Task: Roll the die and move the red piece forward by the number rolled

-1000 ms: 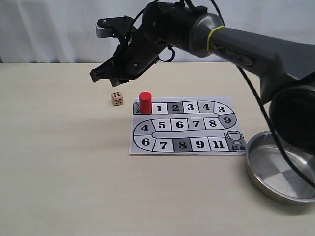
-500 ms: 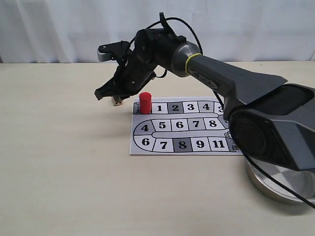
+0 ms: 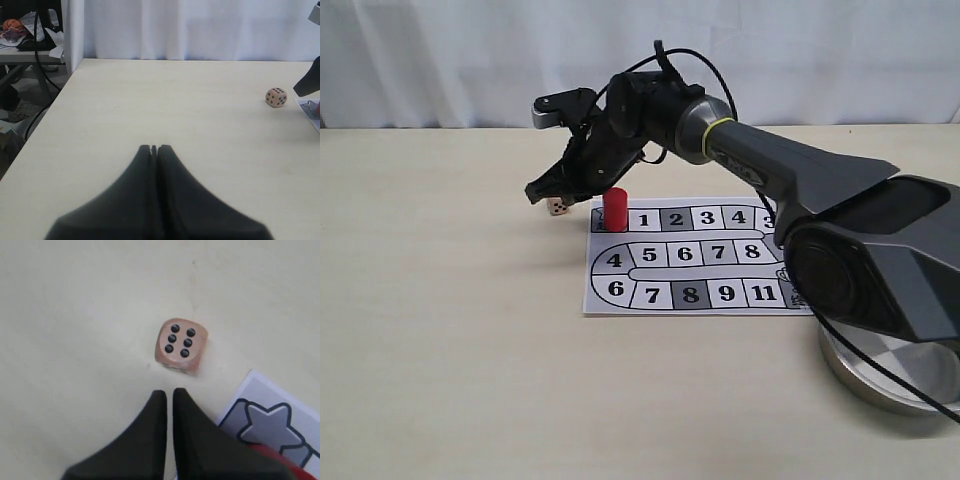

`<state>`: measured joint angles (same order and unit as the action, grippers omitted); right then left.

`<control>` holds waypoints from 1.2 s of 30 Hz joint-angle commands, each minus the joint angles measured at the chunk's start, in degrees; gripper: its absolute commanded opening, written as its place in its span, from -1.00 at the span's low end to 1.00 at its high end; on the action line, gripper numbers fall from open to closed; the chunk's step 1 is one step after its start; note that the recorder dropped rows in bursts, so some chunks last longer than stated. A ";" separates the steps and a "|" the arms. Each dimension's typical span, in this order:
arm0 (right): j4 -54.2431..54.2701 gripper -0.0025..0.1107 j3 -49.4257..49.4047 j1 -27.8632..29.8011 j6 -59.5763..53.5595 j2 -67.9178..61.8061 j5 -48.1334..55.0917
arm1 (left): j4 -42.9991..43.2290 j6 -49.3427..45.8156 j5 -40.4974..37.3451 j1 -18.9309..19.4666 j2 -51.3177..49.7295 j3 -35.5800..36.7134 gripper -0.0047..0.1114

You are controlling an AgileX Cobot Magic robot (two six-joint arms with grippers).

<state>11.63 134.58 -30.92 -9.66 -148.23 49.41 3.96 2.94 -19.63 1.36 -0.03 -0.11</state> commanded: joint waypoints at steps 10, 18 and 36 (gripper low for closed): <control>0.80 -0.88 0.30 0.09 -0.63 -2.10 -2.20 | -0.13 0.32 0.70 -0.01 0.03 0.11 -0.92; 0.91 -0.88 0.30 0.09 -0.63 -2.21 -2.70 | -0.13 0.32 0.70 -0.01 0.03 0.11 -0.92; 0.91 -0.88 0.30 0.09 -0.63 -2.21 -2.83 | -0.03 0.32 0.70 -0.01 0.03 0.11 -0.92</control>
<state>12.37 134.58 -30.92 -9.76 -150.73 47.14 3.96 2.94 -19.63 1.36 -0.03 -0.11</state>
